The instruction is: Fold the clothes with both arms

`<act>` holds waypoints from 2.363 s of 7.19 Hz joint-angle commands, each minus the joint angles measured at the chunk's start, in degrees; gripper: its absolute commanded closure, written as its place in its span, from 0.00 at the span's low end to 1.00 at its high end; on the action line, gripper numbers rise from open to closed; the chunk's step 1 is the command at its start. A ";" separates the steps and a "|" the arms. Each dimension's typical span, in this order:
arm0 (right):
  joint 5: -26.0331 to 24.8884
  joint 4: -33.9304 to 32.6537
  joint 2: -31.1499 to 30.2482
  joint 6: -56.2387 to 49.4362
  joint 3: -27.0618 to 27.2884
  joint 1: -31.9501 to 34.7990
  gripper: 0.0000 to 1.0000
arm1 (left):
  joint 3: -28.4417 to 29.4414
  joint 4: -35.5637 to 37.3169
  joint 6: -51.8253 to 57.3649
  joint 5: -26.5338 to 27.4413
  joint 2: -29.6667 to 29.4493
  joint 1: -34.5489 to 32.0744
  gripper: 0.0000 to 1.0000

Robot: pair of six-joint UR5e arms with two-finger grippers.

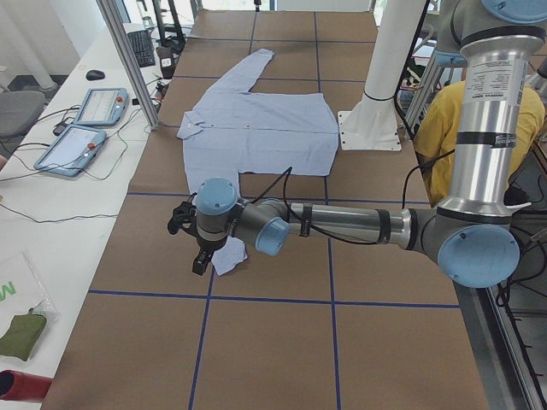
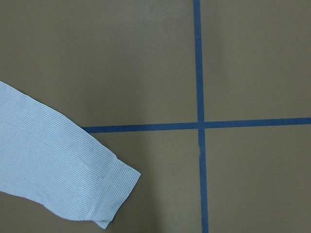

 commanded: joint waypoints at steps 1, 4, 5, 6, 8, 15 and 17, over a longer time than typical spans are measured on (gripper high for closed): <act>2.08 4.45 -0.78 1.32 1.04 -3.32 0.00 | -0.69 -0.06 0.01 -0.12 -0.08 0.14 0.00; 4.64 11.92 -2.36 21.51 1.92 -9.98 0.00 | -1.49 -0.24 0.10 -0.21 0.01 0.23 0.00; 1.33 20.32 -5.06 32.24 2.10 -12.71 0.00 | -1.22 -0.24 0.10 -0.21 0.01 0.23 0.00; -3.75 29.63 -7.87 41.57 1.93 -16.31 0.02 | -1.22 -0.24 0.10 -0.21 0.01 0.23 0.00; -6.52 39.00 -10.43 55.60 1.58 -19.67 0.10 | -1.31 -0.24 0.10 -0.21 0.01 0.23 0.00; -13.73 44.47 -11.59 73.57 -1.31 -27.06 0.17 | -1.40 -0.24 0.10 -0.21 0.10 0.23 0.00; -13.65 49.47 -11.07 74.27 -4.39 -27.07 0.19 | -1.49 -0.24 0.10 -0.21 0.10 0.14 0.00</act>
